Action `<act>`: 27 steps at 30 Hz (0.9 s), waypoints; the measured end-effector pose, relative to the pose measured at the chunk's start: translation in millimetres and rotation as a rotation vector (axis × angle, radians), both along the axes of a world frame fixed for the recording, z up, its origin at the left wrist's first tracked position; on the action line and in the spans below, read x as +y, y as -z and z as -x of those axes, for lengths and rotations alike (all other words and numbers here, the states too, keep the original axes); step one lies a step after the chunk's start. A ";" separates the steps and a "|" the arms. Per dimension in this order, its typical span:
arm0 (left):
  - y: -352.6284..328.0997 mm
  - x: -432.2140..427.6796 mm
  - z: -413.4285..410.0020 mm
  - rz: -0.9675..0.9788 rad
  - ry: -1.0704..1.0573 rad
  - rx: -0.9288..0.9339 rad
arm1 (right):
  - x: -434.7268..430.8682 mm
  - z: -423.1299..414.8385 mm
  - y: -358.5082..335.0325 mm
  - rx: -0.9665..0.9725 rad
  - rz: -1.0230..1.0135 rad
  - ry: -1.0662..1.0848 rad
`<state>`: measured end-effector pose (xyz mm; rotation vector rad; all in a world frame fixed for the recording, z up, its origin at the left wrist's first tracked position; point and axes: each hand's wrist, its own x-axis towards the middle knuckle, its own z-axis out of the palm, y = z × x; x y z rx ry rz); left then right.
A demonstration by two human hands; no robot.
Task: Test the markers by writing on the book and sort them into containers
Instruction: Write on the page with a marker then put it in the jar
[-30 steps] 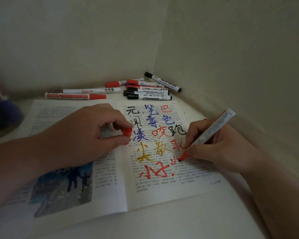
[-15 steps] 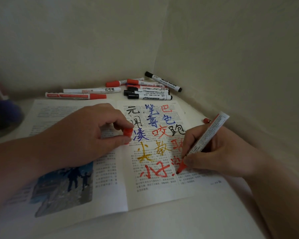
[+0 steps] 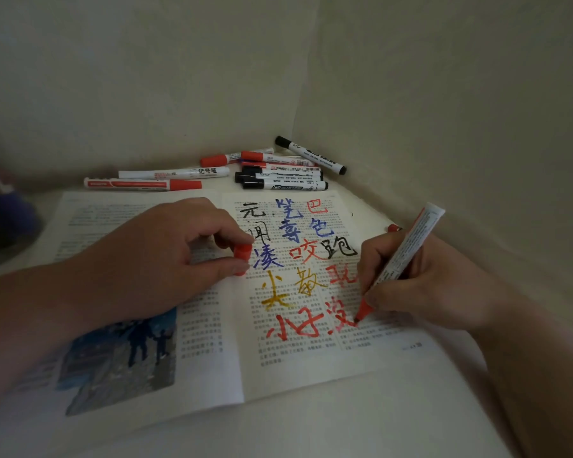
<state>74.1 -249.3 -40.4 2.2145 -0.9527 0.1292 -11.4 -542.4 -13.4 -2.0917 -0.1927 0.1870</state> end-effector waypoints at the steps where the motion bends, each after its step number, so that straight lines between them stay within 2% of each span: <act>1: -0.5 -0.2 0.3 -0.001 -0.001 0.004 | -0.9 -0.8 1.0 -0.022 -0.025 0.037; 4: -1.4 -0.8 1.2 -0.015 -0.002 0.004 | -3.9 -3.4 3.1 -0.075 -0.085 0.158; 6: -1.8 -1.5 1.7 -0.011 -0.005 0.005 | -4.5 -3.8 3.3 -0.089 -0.052 0.177; 9: -1.9 -1.8 2.0 -0.009 -0.009 0.008 | -2.2 -1.3 0.3 -0.076 -0.007 0.123; 13: -2.9 -1.8 2.0 -0.007 -0.010 0.004 | 2.8 2.1 -2.8 0.034 0.003 -0.035; 17: -2.4 -2.1 2.7 -0.008 -0.020 0.014 | -0.8 1.2 -3.6 -0.048 0.062 0.073; 22: -5.6 -2.9 4.4 -0.056 -0.031 0.034 | 2.6 0.2 -7.0 -0.055 0.160 0.092; 24: -6.4 -3.7 4.5 -0.098 -0.025 0.039 | 4.5 1.1 -5.5 -0.132 0.052 0.191; 27: -7.3 -5.1 6.6 -0.088 -0.028 0.048 | 12.9 -3.7 -6.6 -0.373 -0.136 0.321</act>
